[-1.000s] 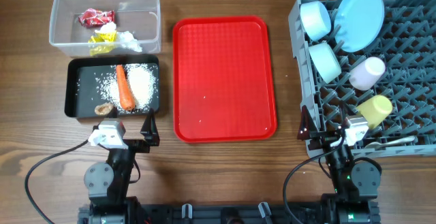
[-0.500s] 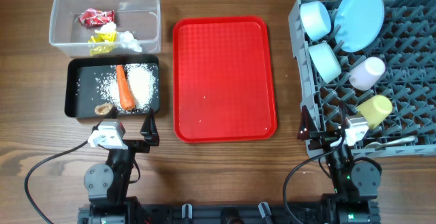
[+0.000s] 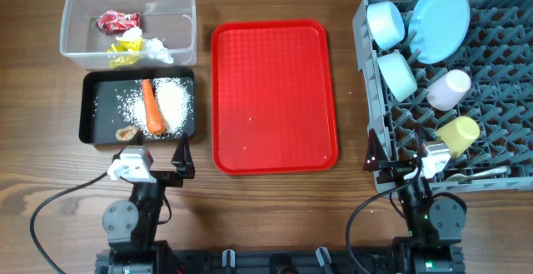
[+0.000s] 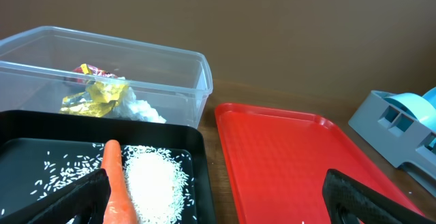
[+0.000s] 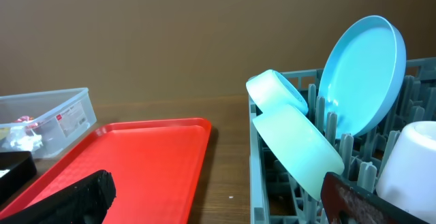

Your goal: Sort waste into correct bins and load items into the dishwasher rack

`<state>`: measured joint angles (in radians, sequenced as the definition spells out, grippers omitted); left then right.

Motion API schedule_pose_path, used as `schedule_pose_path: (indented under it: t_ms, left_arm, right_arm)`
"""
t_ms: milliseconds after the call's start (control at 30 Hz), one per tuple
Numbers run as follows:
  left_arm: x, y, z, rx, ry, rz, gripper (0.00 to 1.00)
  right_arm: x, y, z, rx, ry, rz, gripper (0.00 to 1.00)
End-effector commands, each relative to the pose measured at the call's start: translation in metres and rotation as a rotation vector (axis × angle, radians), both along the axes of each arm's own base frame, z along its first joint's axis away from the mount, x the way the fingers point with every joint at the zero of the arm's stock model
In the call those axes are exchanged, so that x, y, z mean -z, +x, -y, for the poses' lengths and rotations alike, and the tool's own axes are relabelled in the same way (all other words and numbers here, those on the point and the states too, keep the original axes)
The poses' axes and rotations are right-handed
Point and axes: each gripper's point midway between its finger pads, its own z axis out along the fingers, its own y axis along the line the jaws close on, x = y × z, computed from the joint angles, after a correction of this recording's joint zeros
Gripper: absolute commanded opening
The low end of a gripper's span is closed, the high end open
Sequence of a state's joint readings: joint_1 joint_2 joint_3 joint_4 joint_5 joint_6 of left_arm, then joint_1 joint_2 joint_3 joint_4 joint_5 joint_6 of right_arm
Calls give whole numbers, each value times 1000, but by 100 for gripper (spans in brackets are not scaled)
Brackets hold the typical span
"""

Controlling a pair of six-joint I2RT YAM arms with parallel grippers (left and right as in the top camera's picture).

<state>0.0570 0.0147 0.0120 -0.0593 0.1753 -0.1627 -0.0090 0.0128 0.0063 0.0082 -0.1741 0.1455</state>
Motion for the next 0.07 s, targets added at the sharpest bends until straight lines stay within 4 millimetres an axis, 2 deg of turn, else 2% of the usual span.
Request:
schedule_pose_path:
  t_ms: [0,33]
  left_arm:
    - [1,0,0,-3,-8,2,100]
    - [1,0,0,-3,-8,2,100]
  right_arm:
    - [-2,0,2,15,14,10,100]
    - [-2,0,2,15,14,9,100]
